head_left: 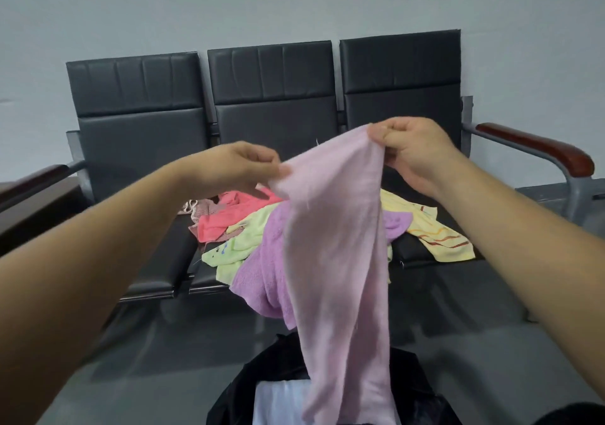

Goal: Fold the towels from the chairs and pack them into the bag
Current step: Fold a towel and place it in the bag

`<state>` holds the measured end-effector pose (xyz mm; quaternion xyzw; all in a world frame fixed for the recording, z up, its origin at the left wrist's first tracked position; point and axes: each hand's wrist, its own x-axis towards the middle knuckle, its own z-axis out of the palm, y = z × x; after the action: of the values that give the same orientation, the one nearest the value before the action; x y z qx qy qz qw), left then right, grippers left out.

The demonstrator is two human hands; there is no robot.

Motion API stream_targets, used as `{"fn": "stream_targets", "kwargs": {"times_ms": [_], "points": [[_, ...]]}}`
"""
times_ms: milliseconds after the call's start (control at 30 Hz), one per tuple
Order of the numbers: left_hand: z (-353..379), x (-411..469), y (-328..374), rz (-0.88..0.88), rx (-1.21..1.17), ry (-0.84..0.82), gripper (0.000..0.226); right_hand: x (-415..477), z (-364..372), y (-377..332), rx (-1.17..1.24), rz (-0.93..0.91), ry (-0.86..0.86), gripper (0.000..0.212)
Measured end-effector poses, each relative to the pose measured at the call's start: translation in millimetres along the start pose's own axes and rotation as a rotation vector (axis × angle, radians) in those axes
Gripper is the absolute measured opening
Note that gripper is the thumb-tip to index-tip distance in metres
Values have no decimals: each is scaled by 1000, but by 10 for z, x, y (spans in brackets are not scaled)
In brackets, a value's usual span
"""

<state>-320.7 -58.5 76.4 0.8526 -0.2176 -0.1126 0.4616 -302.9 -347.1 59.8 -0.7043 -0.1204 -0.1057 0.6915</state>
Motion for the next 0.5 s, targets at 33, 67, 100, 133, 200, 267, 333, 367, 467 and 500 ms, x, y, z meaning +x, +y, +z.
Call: {"fn": "stream_targets", "kwargs": {"times_ms": [33,67,100,133,200,267,333,367,467,500], "points": [[-4,-12,29,-67,104,-28,58,4,-8,24,-142,6,7,13],[-12,-11,35,-104,147,-4,51,5,-9,60,-269,16,0,14],[-15,-7,36,-113,141,59,43,-6,-3,94,-368,27,-14,14],[-5,2,33,-105,119,135,37,-18,11,121,-446,35,-22,15],[29,45,30,-54,104,273,30,-14,38,129,-554,-1,7,15],[67,105,101,59,63,403,19,32,46,34,-497,-93,77,13],[53,127,237,211,-184,462,7,90,19,-149,-129,-152,61,8],[31,116,302,249,-316,458,7,105,-22,-247,157,-137,-7,12],[-25,73,302,180,-159,412,20,147,-146,-320,322,-36,-175,26],[-15,64,254,120,7,409,20,143,-164,-273,118,-14,-178,24]]}}
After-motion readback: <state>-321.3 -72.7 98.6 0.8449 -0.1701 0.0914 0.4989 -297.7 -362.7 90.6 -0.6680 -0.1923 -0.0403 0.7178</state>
